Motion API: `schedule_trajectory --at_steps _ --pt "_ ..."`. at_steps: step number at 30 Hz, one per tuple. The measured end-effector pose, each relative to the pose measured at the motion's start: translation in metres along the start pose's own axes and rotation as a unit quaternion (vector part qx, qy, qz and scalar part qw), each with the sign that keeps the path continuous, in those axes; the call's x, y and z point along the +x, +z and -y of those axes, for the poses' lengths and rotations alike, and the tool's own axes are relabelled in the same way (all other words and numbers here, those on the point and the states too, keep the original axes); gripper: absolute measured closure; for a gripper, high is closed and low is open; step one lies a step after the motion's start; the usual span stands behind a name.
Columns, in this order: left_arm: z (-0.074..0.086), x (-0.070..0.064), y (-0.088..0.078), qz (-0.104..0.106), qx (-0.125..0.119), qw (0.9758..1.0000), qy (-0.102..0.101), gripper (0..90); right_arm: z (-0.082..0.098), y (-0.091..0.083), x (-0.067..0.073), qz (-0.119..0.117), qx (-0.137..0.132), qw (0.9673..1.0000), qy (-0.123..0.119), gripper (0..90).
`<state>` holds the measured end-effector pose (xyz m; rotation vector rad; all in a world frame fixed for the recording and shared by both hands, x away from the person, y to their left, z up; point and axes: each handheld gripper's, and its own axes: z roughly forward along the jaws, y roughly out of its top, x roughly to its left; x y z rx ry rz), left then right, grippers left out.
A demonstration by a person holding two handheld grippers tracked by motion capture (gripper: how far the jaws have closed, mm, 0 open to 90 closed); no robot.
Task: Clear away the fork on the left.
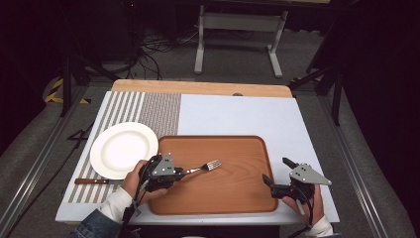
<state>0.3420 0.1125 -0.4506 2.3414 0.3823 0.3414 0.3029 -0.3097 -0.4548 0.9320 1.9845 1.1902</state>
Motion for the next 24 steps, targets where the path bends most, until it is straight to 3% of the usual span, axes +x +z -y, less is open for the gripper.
schedule_trajectory --at_steps 8,17,22,24 --pt "0.001 -0.015 0.005 0.002 0.001 0.9999 -0.015 76.3 0.000 0.000 -0.001 0.001 -0.004 1.0000 0.001 9.3" --pt "0.007 -0.027 0.012 0.023 0.023 0.9994 -0.004 76.2 0.000 -0.001 -0.001 0.003 -0.003 1.0000 0.001 9.3" --pt "0.011 -0.027 0.010 0.036 0.014 0.9992 -0.011 75.2 0.000 0.000 -0.001 0.002 -0.003 1.0000 0.000 9.3" --pt "0.012 -0.026 0.009 0.041 0.006 0.9990 -0.014 69.6 0.000 0.000 -0.001 0.001 -0.003 1.0000 0.000 9.3"
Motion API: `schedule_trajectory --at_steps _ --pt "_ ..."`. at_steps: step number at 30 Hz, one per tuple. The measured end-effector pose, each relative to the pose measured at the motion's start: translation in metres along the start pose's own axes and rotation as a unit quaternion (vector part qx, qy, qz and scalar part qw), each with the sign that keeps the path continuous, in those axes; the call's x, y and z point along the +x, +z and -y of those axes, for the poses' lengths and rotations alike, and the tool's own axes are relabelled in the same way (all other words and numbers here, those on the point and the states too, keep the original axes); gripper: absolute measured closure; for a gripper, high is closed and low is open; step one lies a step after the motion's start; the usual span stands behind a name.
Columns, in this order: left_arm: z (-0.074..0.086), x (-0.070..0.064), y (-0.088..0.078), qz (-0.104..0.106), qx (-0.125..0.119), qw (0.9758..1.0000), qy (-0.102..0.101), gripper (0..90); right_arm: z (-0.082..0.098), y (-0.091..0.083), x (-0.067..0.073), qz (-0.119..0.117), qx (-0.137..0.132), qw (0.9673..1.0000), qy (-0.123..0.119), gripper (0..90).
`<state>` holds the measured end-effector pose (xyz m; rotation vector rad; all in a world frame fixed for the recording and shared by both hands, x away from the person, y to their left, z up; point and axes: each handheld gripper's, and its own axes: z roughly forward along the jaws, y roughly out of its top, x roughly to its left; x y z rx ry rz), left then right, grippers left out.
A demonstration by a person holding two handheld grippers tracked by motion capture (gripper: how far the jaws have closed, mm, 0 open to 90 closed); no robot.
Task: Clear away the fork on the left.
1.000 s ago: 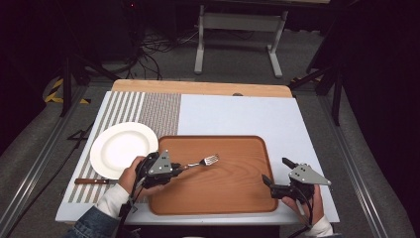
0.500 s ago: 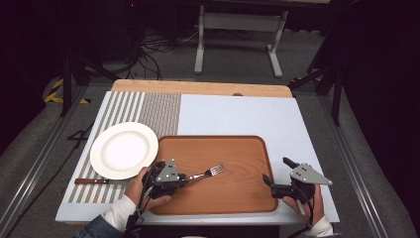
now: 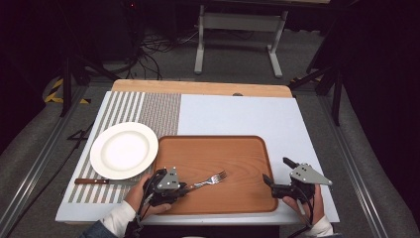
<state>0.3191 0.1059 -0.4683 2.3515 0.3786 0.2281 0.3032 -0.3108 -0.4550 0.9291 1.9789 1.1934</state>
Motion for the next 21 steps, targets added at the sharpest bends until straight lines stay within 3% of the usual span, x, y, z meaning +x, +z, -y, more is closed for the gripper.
schedule_trajectory --at_steps 3,4,7,10,15,21 --pt "-0.002 0.003 -0.003 0.007 -0.017 0.9998 0.003 72.3 0.000 0.000 -0.001 0.001 0.000 1.0000 0.001 9.3" --pt "-0.003 0.006 -0.003 0.019 -0.024 0.9995 0.011 77.8 0.000 0.000 -0.001 0.001 -0.001 1.0000 0.002 9.3" --pt "-0.010 0.012 -0.001 0.024 -0.023 0.9989 0.034 87.9 0.000 0.001 -0.001 0.002 -0.001 1.0000 0.003 9.3" --pt "-0.019 0.015 0.002 0.030 -0.022 0.9977 0.057 89.8 0.000 0.001 0.000 0.003 0.001 1.0000 0.002 9.3" --pt "-0.032 0.012 0.012 0.048 -0.013 0.9945 0.092 89.9 0.002 0.002 0.000 0.003 0.005 1.0000 0.002 9.3" --pt "-0.046 0.005 0.029 0.073 0.001 0.9883 0.134 89.9 0.002 0.002 0.000 0.003 0.007 1.0000 0.001 9.3"
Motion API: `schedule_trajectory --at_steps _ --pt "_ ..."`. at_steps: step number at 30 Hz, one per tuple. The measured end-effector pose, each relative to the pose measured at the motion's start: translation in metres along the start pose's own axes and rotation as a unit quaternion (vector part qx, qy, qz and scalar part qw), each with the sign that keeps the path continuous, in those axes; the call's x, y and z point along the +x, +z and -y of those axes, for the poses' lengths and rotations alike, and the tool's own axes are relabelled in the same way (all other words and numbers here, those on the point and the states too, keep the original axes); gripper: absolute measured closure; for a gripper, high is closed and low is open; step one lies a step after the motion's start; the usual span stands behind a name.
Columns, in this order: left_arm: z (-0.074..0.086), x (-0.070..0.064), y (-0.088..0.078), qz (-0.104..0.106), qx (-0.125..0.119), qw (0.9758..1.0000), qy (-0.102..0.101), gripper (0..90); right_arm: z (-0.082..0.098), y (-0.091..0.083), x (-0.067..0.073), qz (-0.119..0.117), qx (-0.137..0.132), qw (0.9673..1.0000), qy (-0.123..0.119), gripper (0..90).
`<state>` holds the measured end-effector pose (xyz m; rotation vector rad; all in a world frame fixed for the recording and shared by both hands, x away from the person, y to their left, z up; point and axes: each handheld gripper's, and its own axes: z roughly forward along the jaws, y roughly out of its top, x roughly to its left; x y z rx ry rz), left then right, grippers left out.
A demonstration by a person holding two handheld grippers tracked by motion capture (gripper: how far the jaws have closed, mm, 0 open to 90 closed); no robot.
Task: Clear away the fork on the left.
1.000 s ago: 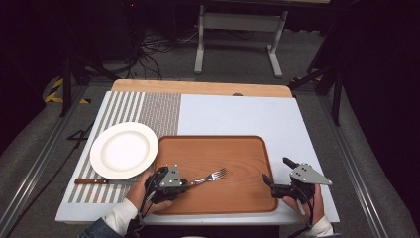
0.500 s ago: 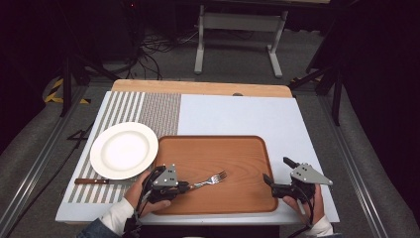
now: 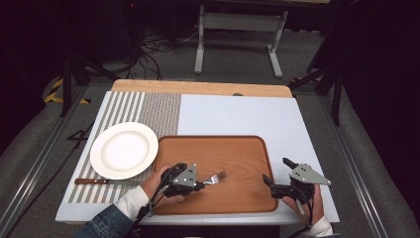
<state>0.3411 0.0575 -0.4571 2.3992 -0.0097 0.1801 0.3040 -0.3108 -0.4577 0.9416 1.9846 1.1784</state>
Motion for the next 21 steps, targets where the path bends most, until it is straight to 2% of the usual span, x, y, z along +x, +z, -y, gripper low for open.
schedule_trajectory --at_steps 1,3,7,14,15,18,21 --pt "-0.003 0.000 0.003 0.007 0.005 0.9999 0.008 89.9 0.000 0.000 0.000 0.000 0.000 1.0000 0.001 9.3" --pt "-0.008 -0.002 0.010 0.006 0.026 0.9994 0.022 89.9 0.000 0.000 0.000 0.000 0.001 1.0000 -0.001 9.3" --pt "-0.014 -0.002 0.019 0.002 0.037 0.9988 0.032 89.9 0.001 0.000 0.000 0.001 0.003 1.0000 0.000 9.4" --pt "-0.013 0.010 0.017 -0.012 0.048 0.9988 0.006 89.8 0.003 0.000 -0.001 -0.001 0.008 1.0000 0.003 9.4" --pt "-0.010 0.014 0.014 -0.032 0.056 0.9979 -0.001 89.8 0.004 0.000 -0.001 -0.001 0.009 1.0000 0.003 9.4" --pt "-0.007 0.018 0.012 -0.032 0.056 0.9978 -0.011 89.8 0.004 -0.001 -0.002 0.000 0.009 1.0000 0.004 9.4" --pt "-0.001 0.022 0.007 -0.043 0.061 0.9970 -0.024 89.8 0.004 -0.001 -0.001 -0.001 0.010 0.9999 0.002 9.4"
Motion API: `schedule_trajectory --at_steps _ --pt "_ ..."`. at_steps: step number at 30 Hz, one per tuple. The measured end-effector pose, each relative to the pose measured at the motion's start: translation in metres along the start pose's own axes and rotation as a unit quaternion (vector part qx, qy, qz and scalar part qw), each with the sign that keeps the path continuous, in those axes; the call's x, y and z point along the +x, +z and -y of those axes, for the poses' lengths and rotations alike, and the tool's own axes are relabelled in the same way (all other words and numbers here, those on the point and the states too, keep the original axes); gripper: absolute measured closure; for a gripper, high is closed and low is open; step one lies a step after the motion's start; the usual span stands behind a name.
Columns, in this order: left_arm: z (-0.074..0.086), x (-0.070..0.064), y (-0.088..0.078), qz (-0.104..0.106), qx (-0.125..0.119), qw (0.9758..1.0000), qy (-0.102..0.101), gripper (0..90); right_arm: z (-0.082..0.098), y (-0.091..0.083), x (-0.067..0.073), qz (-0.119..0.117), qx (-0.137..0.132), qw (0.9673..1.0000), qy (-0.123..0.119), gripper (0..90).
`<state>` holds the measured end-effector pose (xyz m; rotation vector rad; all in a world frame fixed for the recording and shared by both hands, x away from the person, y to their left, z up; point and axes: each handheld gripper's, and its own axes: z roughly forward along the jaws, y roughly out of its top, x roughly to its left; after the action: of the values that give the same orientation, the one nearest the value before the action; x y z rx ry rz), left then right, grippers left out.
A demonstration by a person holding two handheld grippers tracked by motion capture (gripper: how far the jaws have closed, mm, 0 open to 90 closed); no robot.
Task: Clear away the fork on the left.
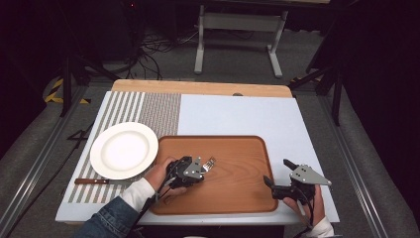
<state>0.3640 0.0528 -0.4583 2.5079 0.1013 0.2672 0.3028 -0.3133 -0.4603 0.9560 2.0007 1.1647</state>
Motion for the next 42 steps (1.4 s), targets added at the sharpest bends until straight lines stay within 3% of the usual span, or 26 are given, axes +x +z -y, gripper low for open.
schedule_trajectory --at_steps 7,16,26,31,37,42 --pt "0.016 0.010 -0.009 -0.020 0.006 0.9993 -0.032 89.8 0.000 0.001 0.000 -0.004 -0.001 1.0000 -0.001 9.4" --pt "0.039 0.008 -0.026 -0.034 0.010 0.9980 -0.053 89.6 -0.001 0.000 0.001 -0.002 -0.001 1.0000 -0.002 9.4" --pt "0.054 0.004 -0.035 -0.046 0.002 0.9958 -0.079 89.0 -0.002 0.002 0.004 -0.004 0.003 1.0000 -0.008 9.4" --pt "0.059 0.005 -0.038 -0.060 0.006 0.9927 -0.104 88.6 -0.001 0.003 0.003 -0.005 0.003 1.0000 -0.006 9.4" --pt "0.065 0.010 -0.041 -0.087 0.007 0.9858 -0.143 87.6 -0.001 0.003 0.003 -0.006 0.005 1.0000 -0.006 9.4" --pt "0.070 0.010 -0.046 -0.093 0.005 0.9845 -0.149 86.2 -0.001 0.002 0.003 -0.006 0.004 1.0000 -0.007 9.4"
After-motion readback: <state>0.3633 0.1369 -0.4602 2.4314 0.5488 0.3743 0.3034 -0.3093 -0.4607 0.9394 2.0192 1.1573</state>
